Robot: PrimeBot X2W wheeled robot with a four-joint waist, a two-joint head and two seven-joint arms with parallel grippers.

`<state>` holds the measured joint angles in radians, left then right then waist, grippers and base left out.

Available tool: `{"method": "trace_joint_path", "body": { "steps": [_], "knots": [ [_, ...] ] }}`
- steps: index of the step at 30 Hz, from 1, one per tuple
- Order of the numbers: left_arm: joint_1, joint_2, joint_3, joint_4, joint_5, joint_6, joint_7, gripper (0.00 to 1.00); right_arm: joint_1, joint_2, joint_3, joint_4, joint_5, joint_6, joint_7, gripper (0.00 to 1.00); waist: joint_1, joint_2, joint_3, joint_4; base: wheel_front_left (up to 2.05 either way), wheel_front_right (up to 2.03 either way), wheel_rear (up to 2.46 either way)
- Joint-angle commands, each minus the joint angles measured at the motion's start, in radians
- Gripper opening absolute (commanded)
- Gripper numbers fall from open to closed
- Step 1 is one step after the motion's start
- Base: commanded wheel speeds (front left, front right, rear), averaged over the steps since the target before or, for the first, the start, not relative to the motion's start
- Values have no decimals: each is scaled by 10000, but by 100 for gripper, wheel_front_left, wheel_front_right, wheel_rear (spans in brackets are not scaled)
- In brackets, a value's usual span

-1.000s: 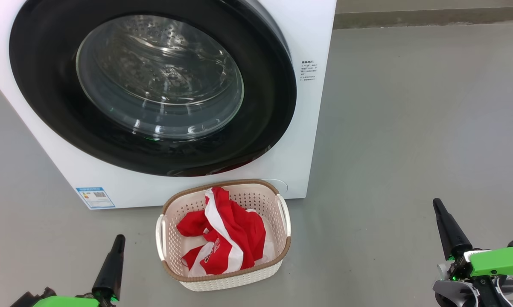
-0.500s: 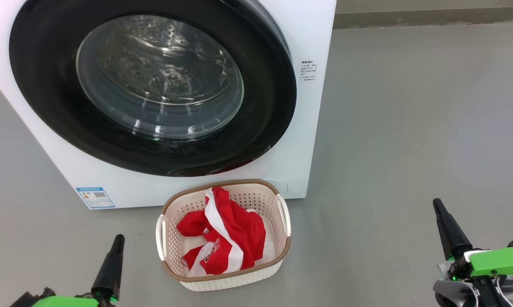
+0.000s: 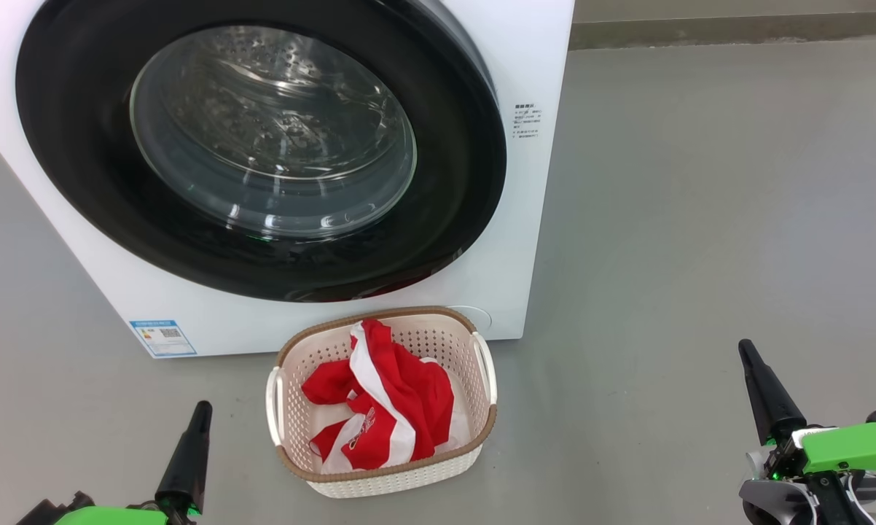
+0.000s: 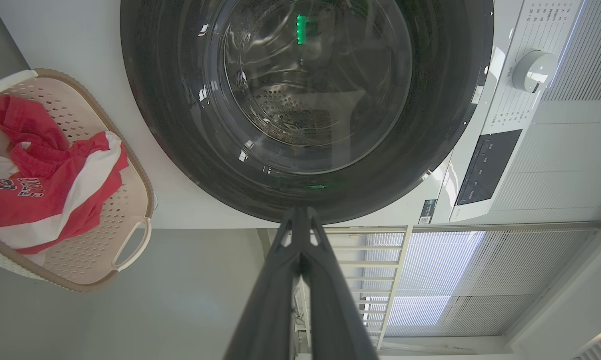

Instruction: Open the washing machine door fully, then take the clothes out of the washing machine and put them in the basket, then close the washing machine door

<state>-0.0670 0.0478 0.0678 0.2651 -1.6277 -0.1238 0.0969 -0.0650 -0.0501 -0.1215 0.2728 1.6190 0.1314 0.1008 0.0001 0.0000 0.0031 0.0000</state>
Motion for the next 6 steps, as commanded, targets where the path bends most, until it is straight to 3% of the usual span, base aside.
{"method": "trace_joint_path", "body": {
  "steps": [1, 6],
  "knots": [
    [-402, 95, 368, -203, 114, -69, 89, 0, -423, -54, 143, -284, -50, -7, 71, 0, 0, 0, 0, 0, 0, 0, 0],
    [-402, 91, 374, -203, 119, -69, 93, 0, -423, -51, 138, -283, -54, -7, 75, 0, 0, 0, 0, 0, 0, 0, 0]
  ]
}}
